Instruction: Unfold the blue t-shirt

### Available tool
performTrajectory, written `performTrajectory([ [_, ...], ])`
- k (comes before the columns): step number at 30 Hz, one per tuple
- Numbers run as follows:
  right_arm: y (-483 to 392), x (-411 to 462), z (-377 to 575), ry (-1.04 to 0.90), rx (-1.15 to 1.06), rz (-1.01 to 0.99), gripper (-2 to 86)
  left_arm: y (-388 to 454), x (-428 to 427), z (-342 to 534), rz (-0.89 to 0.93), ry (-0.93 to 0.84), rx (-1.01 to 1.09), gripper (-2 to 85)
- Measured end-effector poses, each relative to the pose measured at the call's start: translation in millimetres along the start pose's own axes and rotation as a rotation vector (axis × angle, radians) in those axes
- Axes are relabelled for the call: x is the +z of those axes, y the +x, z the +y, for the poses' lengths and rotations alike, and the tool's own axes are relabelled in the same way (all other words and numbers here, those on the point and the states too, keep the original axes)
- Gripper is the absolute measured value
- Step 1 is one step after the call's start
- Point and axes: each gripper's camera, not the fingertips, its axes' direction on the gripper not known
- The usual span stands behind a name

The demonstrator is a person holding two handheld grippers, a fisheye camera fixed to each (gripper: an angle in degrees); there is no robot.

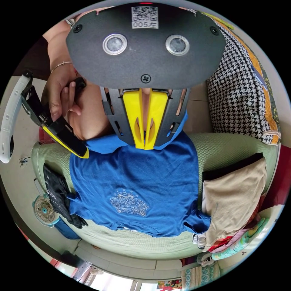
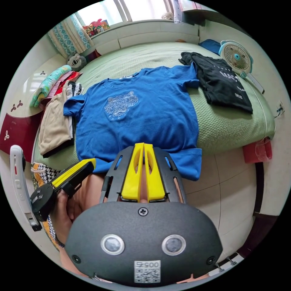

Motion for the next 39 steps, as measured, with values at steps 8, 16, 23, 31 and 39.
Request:
performTrajectory([
  [8,-3,3,-7,-0.008,0.006,0.043,-1.2,0,-13,2,-0.023,0.002,0.02,-0.3],
  [16,-6,7,-15,-0.016,-0.008,0.017,-1.2,-6,-27,1,-0.051,-0.007,0.032,-0.3],
  [23,-14,7,-17,-0.006,-0.055,-0.001,-1.3,-24,-46,3,-0.005,0.0,0.008,-0.2],
  [31,-18,7,-22,-0.015,-0.073,-0.089,-1.2,-54,-76,8,0.076,0.014,-0.019,-0.3],
  [39,-45,2,-32,-0.114,-0.293,-0.312,-1.2,-105,-146,9,0.221,0.231,-0.015,-0.2],
])
